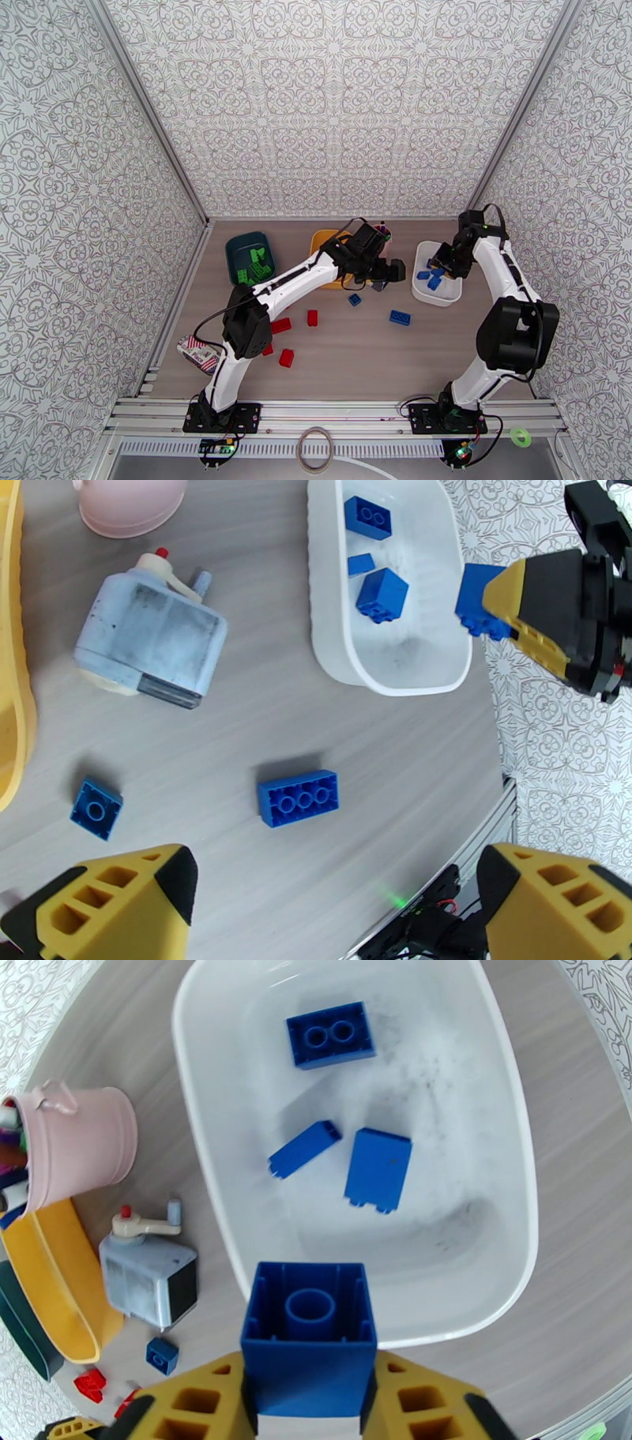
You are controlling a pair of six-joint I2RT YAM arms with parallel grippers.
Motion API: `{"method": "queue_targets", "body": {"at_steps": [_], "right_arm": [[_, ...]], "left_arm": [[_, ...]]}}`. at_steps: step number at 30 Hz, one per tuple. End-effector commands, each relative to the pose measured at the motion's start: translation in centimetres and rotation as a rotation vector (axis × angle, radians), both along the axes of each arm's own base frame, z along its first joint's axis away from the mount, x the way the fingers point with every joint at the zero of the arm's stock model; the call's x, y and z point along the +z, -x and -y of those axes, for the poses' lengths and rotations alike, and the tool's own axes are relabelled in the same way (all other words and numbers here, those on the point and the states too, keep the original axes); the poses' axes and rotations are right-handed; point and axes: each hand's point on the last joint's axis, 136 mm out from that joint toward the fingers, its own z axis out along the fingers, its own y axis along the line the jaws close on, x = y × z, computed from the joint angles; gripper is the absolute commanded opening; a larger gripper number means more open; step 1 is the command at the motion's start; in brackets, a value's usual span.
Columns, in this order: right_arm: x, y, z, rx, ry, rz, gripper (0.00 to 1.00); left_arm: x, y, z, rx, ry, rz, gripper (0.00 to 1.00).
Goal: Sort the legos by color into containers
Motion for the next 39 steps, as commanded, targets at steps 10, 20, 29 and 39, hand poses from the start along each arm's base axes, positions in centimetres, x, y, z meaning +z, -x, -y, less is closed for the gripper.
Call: {"method": "queue_targets", "body": {"at_steps": [10, 20, 29, 39], "right_arm": [[1.2, 1.0, -0.7, 0.026, 0.003, 0.022, 0.71], [-0.6, 5.4, -7.4, 0.171, 0.015, -0.022, 0.83], [-5.6, 9.0, -10.9, 0.209, 0.027, -0.136, 0.87], [-10.7, 9.8, -12.1, 0.26, 0.083, -0.267, 0.88]], "left_arm": [[0.3, -1.7, -6.2, 0.142, -0.068, 0.042, 0.99], [0.2, -2.4, -13.4, 0.317, -0.113, 0.064, 0.99], [-0.8, -1.4, -18.2, 0.401, -0.133, 0.047, 0.99], [-2.6, 1.2, -20.2, 0.438, -0.137, 0.009, 0.99]]}}
